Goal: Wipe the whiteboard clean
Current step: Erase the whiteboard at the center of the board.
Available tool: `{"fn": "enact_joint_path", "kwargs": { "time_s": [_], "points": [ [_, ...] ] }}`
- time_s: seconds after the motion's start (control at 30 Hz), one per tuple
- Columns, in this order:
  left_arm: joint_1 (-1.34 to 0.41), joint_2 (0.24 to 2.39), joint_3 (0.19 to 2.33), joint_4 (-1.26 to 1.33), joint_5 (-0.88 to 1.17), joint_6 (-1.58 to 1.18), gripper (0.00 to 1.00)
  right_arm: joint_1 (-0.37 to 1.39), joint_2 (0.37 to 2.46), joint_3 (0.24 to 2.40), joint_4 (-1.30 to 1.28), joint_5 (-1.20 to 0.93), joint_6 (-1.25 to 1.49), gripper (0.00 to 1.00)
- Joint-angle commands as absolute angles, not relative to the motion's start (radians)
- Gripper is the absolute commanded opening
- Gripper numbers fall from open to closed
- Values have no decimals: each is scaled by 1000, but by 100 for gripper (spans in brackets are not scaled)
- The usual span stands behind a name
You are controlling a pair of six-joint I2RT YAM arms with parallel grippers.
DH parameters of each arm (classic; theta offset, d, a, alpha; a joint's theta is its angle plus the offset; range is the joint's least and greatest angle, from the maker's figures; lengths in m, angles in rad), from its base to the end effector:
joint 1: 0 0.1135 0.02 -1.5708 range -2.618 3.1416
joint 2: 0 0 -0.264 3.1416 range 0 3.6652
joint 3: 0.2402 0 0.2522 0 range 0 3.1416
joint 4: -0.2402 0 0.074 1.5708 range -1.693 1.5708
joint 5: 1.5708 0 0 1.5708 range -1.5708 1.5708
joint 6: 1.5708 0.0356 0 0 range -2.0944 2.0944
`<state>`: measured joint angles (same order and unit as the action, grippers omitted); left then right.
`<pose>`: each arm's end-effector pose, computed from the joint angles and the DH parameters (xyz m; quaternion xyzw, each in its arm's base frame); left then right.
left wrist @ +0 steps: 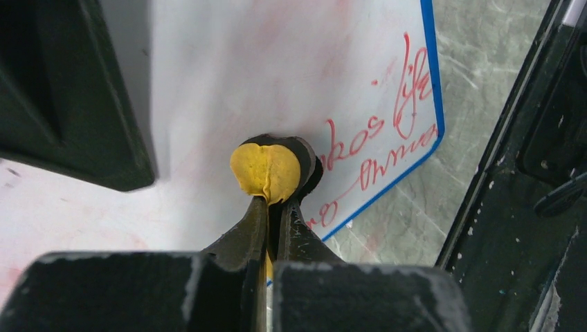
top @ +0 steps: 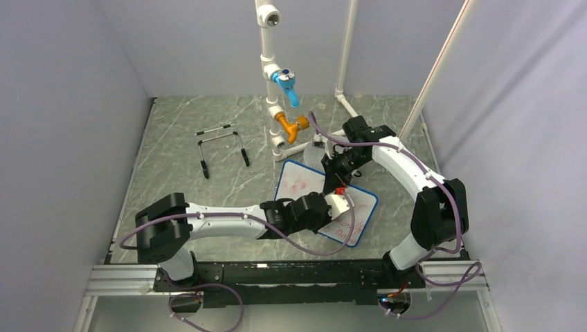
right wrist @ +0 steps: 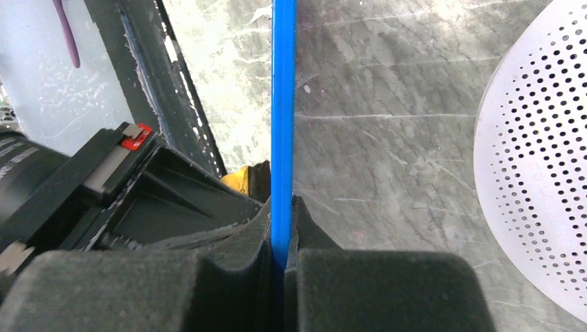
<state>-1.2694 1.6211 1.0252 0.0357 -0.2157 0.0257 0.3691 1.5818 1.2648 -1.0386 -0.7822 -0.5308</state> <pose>0.1147 -0.3433 0.2315 0.4832 0.7253 -0.2038 0.4460 0.2666 0.1300 0.2612 -0.4366 0.8099 0.3697 0.1296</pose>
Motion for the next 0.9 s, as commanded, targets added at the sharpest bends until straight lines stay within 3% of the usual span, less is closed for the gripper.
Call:
{"fn": "enact_joint_path", "kwargs": {
  "time_s": [0.0, 0.27, 0.57, 0.87],
  "points": [
    [-1260, 1625, 944, 49, -175, -43, 0, 390, 1556, 1263, -983, -867, -604, 0],
    [-1266, 1634, 894, 32, -161, -82, 0, 389, 1558, 1264, -983, -867, -603, 0],
    [-1227, 1626, 1036, -41, -273, 25, 0, 389, 1557, 1264, -982, -867, -603, 0],
    [-1192, 1578, 1092, -37, -245, 61, 0, 387, 1556, 1262, -984, -865, -604, 0]
  ]
}}
